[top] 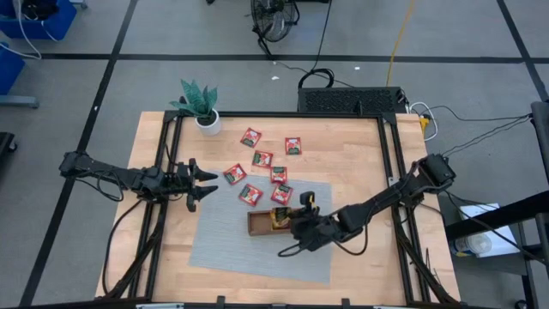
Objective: Pick & Place Tea
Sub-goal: Put the yellow tea bag into the middle compartment of the wood organizer
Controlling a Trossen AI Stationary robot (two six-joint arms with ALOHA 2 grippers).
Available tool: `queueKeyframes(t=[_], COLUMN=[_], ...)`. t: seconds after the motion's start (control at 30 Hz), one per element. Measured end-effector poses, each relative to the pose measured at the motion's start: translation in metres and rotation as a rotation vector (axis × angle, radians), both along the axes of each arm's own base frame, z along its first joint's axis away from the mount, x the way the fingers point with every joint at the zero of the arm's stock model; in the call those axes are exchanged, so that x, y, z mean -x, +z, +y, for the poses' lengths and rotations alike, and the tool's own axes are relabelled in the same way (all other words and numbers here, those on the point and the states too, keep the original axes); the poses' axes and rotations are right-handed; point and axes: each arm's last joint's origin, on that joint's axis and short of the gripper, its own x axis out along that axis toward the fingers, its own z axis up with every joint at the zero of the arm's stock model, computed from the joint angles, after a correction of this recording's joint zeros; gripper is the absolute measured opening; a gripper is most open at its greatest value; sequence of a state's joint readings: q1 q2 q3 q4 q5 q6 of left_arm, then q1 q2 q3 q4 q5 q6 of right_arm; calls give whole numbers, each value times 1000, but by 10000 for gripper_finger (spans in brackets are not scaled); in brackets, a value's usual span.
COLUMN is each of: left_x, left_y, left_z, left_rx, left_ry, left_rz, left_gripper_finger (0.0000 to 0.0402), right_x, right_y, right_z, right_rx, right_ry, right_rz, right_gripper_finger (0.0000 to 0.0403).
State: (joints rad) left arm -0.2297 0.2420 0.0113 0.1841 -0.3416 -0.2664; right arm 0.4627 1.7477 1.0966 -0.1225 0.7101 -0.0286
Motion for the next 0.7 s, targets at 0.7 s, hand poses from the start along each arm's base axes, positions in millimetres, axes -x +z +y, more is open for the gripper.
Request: queueKeyframes(t=[0.7], left_x=[0], left_y=[0], left_z=[0], left_rx=[0], left_ry=[0], left_rz=[0], left_gripper_finger=[205], right_x=[9], right_y=[-25], right_z=[-6], right_rx=[-187], right_ry=[-101], right_rz=[-114], right_gripper_finger=[0])
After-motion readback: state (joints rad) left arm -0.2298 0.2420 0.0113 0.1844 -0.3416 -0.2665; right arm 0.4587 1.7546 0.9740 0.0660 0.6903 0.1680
